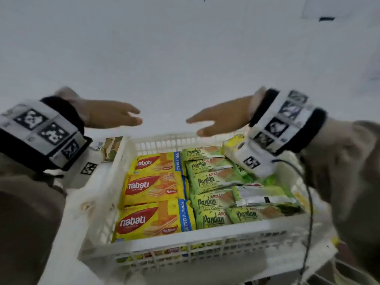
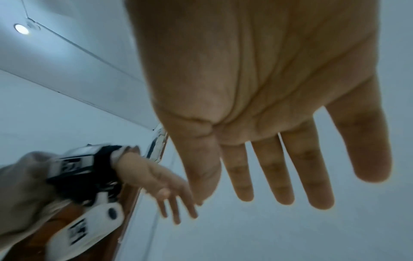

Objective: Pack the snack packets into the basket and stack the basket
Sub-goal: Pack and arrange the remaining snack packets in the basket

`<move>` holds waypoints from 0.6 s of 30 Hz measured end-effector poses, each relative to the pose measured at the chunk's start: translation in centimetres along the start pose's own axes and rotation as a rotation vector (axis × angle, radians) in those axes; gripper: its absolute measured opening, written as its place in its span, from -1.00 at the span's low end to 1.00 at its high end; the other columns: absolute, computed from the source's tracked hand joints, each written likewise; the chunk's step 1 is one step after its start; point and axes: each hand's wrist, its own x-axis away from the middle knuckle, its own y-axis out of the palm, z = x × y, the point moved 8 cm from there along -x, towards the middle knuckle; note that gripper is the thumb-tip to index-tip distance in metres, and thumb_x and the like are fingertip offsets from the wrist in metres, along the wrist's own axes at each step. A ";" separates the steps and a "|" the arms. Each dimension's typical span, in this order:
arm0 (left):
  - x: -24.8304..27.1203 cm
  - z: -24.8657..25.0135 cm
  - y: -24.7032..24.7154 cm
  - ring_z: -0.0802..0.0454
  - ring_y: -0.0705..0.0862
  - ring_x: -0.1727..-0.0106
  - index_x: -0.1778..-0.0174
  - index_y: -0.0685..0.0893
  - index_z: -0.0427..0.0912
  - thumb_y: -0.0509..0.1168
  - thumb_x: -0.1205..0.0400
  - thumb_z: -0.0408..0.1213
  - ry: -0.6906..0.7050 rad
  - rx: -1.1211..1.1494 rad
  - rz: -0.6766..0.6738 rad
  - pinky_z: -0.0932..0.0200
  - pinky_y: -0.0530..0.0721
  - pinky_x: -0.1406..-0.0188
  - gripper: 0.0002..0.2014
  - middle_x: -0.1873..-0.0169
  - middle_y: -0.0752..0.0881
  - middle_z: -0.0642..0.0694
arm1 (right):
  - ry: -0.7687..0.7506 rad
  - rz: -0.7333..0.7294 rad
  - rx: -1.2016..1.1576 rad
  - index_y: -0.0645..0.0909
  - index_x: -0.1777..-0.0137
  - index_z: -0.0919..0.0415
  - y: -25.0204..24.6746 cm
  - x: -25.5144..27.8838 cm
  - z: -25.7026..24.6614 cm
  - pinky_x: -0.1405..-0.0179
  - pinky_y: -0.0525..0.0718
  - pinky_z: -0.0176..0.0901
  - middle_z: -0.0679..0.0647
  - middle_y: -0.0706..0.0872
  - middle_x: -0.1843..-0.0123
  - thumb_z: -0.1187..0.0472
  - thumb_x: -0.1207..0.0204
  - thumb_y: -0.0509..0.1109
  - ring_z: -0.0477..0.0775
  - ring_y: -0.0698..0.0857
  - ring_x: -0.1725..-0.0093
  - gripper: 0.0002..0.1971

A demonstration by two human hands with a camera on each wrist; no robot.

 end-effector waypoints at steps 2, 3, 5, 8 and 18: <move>0.2 4.5 -0.1 0.00 0.50 -0.33 -0.54 0.30 -0.04 0.14 -0.64 -0.03 0.078 0.013 0.013 0.29 0.33 -0.16 -0.48 -0.40 0.51 -0.04 | 0.098 0.082 -0.030 0.09 -0.61 -0.09 -2.4 2.5 4.4 -0.50 0.10 -0.22 -0.08 0.18 -0.64 -0.08 -0.65 0.09 -0.08 0.21 -0.59 -0.45; 0.0 6.7 0.4 0.03 0.48 -0.37 -0.54 0.29 0.01 0.15 -0.63 0.00 0.113 -0.006 0.004 0.30 0.30 -0.19 -0.47 -0.40 0.50 -0.01 | 0.142 0.103 -0.053 0.12 -0.60 -0.10 -3.0 3.7 6.6 -0.48 0.15 -0.21 -0.07 0.24 -0.62 -0.09 -0.63 0.13 -0.06 0.27 -0.56 -0.45; -1.0 11.0 2.9 0.06 0.43 -0.42 -0.54 0.26 0.06 0.17 -0.62 0.04 0.179 -0.064 -0.058 0.30 0.26 -0.23 -0.45 -0.45 0.44 0.02 | 0.237 0.094 -0.066 0.17 -0.58 -0.10 -2.6 5.6 10.8 -0.44 0.22 -0.19 -0.02 0.33 -0.57 -0.11 -0.59 0.18 -0.01 0.36 -0.51 -0.43; -3.8 16.3 7.8 0.01 0.38 -0.48 -0.56 0.23 -0.02 0.19 -0.63 0.01 0.229 -0.111 -0.163 0.28 0.29 -0.31 -0.42 -0.51 0.36 -0.06 | 0.364 0.002 -0.055 0.18 -0.59 0.00 1.1 7.4 16.0 -0.45 0.23 -0.19 0.05 0.34 -0.57 -0.10 -0.59 0.20 0.03 0.37 -0.51 -0.40; -10.6 22.8 17.8 -0.14 0.19 -0.57 -0.59 0.08 0.07 0.46 -0.40 0.11 0.281 -0.419 -0.203 -0.16 0.32 -0.47 -0.07 -0.60 0.08 -0.07 | 0.348 0.166 -0.451 -0.02 -0.63 0.29 12.9 5.5 20.6 -0.47 0.15 -0.21 0.19 0.12 -0.65 0.06 -0.64 0.20 0.11 0.16 -0.62 -0.32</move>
